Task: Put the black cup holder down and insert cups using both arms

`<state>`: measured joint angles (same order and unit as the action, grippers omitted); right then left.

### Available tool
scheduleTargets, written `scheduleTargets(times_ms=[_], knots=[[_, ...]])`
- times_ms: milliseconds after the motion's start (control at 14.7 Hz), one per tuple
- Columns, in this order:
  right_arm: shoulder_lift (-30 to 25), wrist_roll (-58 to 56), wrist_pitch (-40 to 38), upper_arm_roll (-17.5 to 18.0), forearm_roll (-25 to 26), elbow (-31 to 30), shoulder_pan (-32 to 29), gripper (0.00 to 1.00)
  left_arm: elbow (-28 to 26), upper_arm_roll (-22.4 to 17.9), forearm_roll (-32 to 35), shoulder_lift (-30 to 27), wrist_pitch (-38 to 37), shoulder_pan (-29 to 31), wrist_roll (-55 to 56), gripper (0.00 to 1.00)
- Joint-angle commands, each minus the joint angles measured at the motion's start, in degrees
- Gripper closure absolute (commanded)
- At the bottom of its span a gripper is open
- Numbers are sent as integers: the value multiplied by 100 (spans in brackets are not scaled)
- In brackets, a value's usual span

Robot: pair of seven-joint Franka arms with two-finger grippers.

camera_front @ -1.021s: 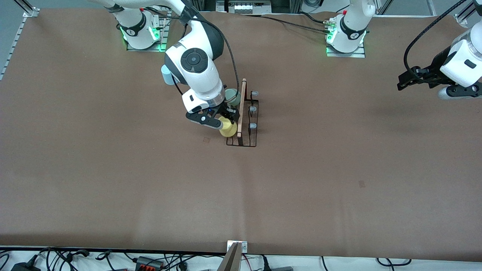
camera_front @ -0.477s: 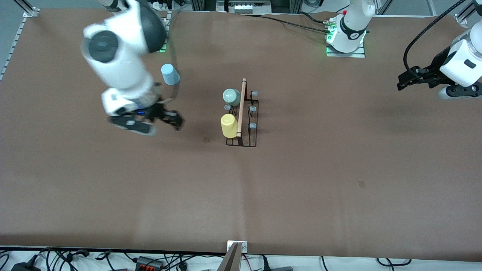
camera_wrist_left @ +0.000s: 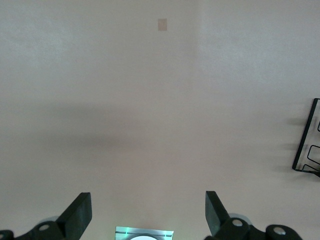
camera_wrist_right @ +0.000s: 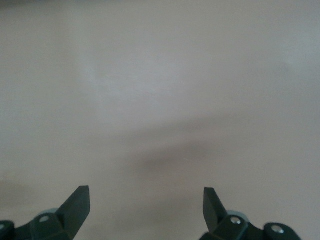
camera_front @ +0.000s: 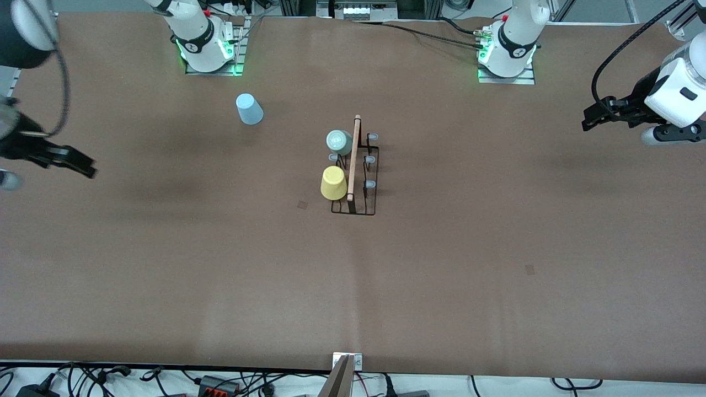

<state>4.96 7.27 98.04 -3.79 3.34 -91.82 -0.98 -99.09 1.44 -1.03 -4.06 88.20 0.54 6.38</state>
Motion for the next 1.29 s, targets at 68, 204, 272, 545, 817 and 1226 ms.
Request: scheduleTargets(times_ms=[68, 204, 272, 545, 817, 1226], knots=[[-118, -121, -1188, 98, -324, 340, -157, 0, 83, -38, -90, 2, -110, -10, -110, 0], [-65, -120, -1060, 194, -334, 332, -148, 0, 83, -38, -90, 2, -119, -10, -110, 0], [-74, -103, -937, 264, -360, 297, -131, 0, 83, -38, -90, 2, -119, -10, -110, 0], [-83, -85, -768, 511, -369, 253, -175, 0, 83, -38, -90, 2, -119, -10, -110, 0], [-162, -94, -804, 669, -343, 200, -288, 0, 100, -38, -90, 2, -154, -10, -110, 0], [-100, -102, -725, 1003, -290, 270, -623, 0, 100, -38, -90, 2, -189, -10, -119, 0]])
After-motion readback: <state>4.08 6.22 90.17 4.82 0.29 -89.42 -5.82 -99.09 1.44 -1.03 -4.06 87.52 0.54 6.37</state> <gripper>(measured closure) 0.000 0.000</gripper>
